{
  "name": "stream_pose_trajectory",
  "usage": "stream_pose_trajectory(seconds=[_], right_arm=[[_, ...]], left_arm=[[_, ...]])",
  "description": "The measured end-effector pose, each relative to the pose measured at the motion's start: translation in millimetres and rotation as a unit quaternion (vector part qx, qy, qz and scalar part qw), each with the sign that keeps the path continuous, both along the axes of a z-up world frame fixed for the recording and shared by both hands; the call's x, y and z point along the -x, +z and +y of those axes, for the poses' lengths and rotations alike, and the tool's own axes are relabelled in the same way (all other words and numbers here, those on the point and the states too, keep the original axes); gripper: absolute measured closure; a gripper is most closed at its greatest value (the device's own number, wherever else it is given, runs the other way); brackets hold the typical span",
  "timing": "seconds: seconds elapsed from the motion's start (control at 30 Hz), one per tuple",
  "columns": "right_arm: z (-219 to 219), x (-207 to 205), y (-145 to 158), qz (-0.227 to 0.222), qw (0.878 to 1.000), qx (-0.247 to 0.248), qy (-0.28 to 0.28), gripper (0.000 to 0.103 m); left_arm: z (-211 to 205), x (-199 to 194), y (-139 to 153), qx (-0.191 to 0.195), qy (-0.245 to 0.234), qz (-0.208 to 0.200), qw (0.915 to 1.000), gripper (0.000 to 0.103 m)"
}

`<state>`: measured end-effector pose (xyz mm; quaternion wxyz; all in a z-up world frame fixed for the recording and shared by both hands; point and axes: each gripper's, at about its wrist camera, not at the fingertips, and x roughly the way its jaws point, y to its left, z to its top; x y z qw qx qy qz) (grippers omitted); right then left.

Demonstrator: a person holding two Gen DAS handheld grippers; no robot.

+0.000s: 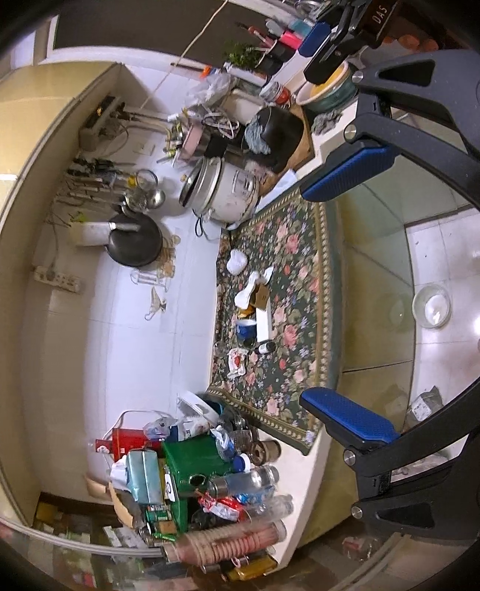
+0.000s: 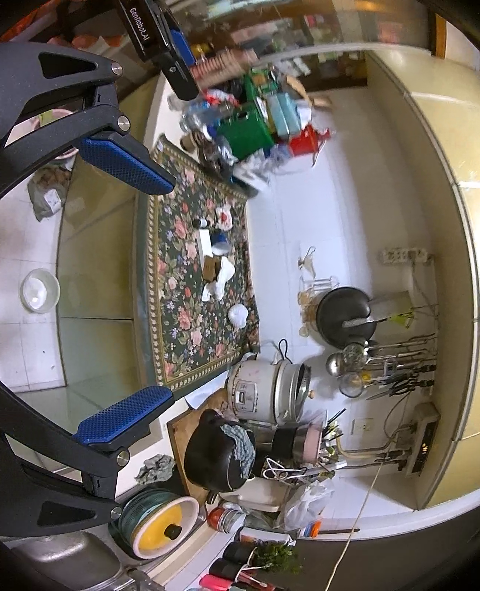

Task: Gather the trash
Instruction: 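Grasp the small dark glass bottle with left tool while right tool grasps white tissue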

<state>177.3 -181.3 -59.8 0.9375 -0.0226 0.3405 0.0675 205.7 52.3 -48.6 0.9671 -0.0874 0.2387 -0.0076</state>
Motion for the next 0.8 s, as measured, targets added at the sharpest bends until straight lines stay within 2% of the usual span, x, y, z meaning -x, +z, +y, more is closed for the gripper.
stream_pose_trajectory(seconds=[0.1, 0.33, 0.4, 0.57, 0.8], right_arm=[[12, -30, -9, 0.01, 1.0, 0.008, -0.017, 0.0], [31, -88, -34, 0.017, 0.997, 0.022, -0.065, 0.0], [35, -104, -43, 0.028, 0.997, 0.025, -0.075, 0.0], [35, -141, -68, 0.059, 0.994, 0.024, -0.088, 0.0], [27, -194, -104, 0.089, 0.992, 0.031, -0.081, 0.0]], left_arm=[[19, -41, -4, -0.004, 0.006, 0.013, 0.9999, 0.002], [55, -127, -22, -0.016, -0.013, 0.041, 0.9989, 0.002], [58, -145, -30, -0.019, -0.011, 0.055, 0.9982, 0.002], [67, -195, -58, 0.005, -0.018, 0.101, 0.9947, 0.002], [65, -250, -91, 0.0, -0.007, 0.14, 0.9902, 0.002]])
